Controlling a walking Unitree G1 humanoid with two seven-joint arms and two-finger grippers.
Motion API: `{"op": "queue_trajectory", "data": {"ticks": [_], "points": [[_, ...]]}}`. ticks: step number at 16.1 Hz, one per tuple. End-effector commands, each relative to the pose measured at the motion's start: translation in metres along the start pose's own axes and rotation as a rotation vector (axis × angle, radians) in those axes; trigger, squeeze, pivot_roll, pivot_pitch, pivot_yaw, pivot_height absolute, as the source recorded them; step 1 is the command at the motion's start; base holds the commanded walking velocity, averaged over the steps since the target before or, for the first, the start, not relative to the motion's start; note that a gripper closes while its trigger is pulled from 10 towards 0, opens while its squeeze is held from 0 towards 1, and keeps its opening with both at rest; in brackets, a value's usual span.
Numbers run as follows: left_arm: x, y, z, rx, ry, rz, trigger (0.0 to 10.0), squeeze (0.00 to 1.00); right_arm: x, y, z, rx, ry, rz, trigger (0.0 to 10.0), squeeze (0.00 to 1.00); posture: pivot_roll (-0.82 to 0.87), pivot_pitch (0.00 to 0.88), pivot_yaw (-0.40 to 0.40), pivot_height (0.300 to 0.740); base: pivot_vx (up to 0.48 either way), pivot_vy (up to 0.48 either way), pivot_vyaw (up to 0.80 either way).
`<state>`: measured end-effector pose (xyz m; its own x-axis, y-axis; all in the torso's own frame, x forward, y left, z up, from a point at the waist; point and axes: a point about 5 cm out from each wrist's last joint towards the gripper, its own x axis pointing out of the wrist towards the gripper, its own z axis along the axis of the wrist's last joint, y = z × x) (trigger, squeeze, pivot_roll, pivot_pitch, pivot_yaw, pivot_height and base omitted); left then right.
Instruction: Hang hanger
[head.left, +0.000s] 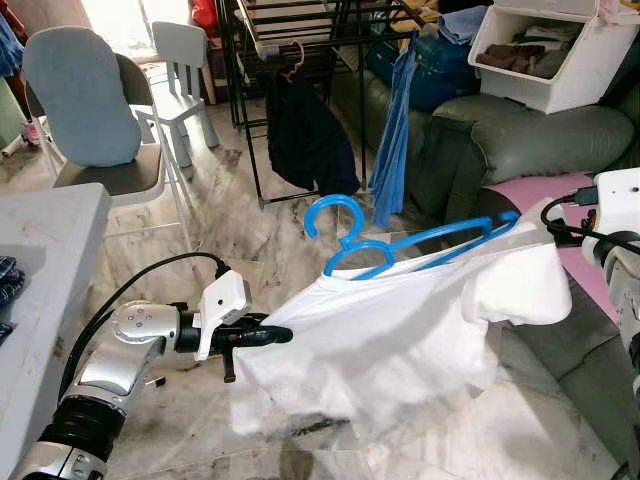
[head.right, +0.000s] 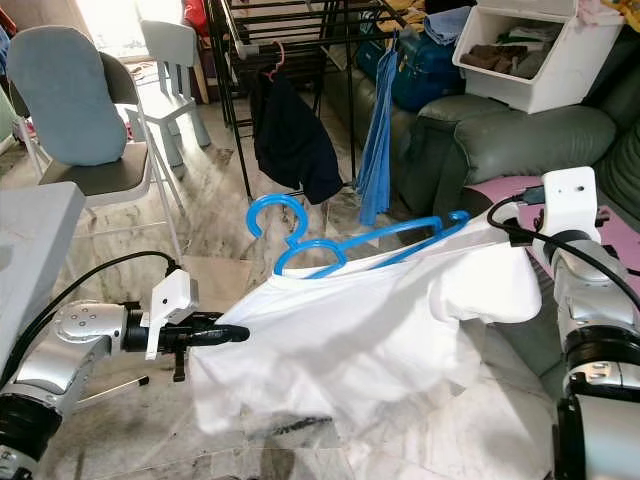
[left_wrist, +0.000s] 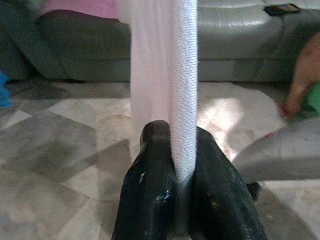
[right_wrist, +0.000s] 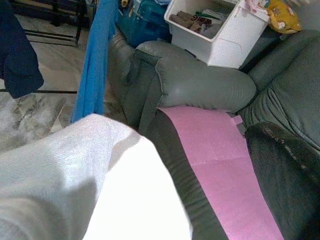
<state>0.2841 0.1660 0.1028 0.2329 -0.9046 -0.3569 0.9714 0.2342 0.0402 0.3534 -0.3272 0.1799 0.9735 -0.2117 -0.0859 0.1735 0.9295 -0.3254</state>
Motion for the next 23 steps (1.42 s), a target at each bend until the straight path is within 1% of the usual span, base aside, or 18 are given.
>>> {"op": "queue_trajectory", "data": {"ticks": [1,3,5,6,7,8,10,11,12,14,15,16,18,20,21,22,23], "points": [[-0.008,-0.005,-0.012,-0.021,0.062,-0.024,0.0,0.0,0.001,-0.018,0.015,0.004,-0.045,-0.086,10.0,0.0,-0.16,0.0,-0.006,0.74,0.0,0.0,0.0],[-0.005,-0.006,-0.017,-0.009,0.089,-0.038,0.0,0.0,0.001,-0.016,0.016,0.006,-0.052,-0.081,10.0,0.0,-0.17,0.0,-0.005,0.74,0.0,0.0,0.0],[0.001,-0.008,-0.02,0.007,0.128,-0.056,0.0,0.0,0.003,-0.01,0.017,0.007,-0.06,-0.065,10.0,0.0,-0.17,0.0,-0.005,0.74,0.0,0.0,0.0],[0.005,-0.005,-0.022,0.024,0.15,-0.027,0.0,0.0,0.004,-0.007,0.017,0.01,-0.063,-0.057,10.0,0.0,-0.17,0.0,-0.005,0.74,0.0,0.0,0.0],[0.01,0.001,-0.022,0.036,0.15,0.032,0.0,0.0,0.005,-0.004,0.018,0.01,-0.067,-0.046,10.0,0.0,-0.17,0.0,-0.005,0.74,0.0,0.0,0.0],[0.013,0.004,-0.022,0.041,0.147,0.06,0.0,0.0,0.005,-0.002,0.018,0.009,-0.069,-0.04,10.0,0.0,-0.17,0.0,-0.005,0.74,0.0,0.0,0.0],[0.025,0.015,-0.022,0.028,0.121,0.192,0.0,0.0,0.006,0.005,0.018,-0.002,-0.077,-0.013,10.0,0.0,-0.17,0.0,-0.003,0.74,0.0,0.0,0.0],[0.028,0.018,-0.021,0.029,0.114,0.229,0.0,0.0,0.006,0.006,0.017,-0.003,-0.077,-0.008,10.0,0.0,-0.17,0.0,-0.003,0.74,0.0,0.0,0.0],[0.032,0.022,-0.021,0.022,0.099,0.293,0.0,0.0,0.006,0.009,0.016,-0.003,-0.078,0.004,10.0,0.0,-0.18,0.0,0.0,0.74,0.0,0.0,0.0],[0.038,0.025,-0.023,0.027,0.12,0.346,0.0,0.0,0.007,0.017,0.02,0.012,-0.107,0.041,10.0,0.0,-0.17,0.0,0.002,0.74,0.0,0.0,0.0],[0.041,0.025,-0.025,0.027,0.131,0.367,0.0,0.0,0.007,0.026,0.025,0.02,-0.134,0.073,10.0,0.0,-0.18,0.0,0.004,0.74,0.0,0.0,0.0],[0.047,0.026,-0.026,0.033,0.139,0.391,0.0,0.0,0.008,0.039,0.032,0.023,-0.174,0.119,10.0,0.0,-0.18,0.0,0.004,0.74,0.0,0.0,0.0],[0.058,0.022,-0.025,0.045,0.131,0.386,0.0,0.0,0.007,0.059,0.043,0.001,-0.232,0.173,10.0,0.0,-0.18,0.0,0.003,0.74,0.0,0.0,0.0],[0.075,0.019,-0.021,0.037,0.106,0.414,0.0,0.0,0.005,0.09,0.052,0.054,-0.274,0.247,10.0,0.0,-0.17,0.0,0.0,0.74,0.0,0.0,0.0],[0.081,0.02,-0.02,0.03,0.112,0.444,0.0,0.0,0.003,0.101,0.052,0.069,-0.279,0.28,10.0,0.0,-0.17,0.0,-0.002,0.74,0.0,0.0,0.0],[0.087,0.022,-0.019,0.003,0.119,0.506,0.0,0.0,-0.001,0.116,0.054,0.099,-0.283,0.321,10.0,0.0,-0.17,0.0,-0.002,0.74,0.0,0.0,0.0],[0.088,0.023,-0.018,-0.007,0.119,0.521,0.0,0.0,-0.002,0.119,0.054,0.107,-0.282,0.331,10.0,0.0,-0.17,0.0,-0.003,0.74,0.0,0.0,0.0]]}}
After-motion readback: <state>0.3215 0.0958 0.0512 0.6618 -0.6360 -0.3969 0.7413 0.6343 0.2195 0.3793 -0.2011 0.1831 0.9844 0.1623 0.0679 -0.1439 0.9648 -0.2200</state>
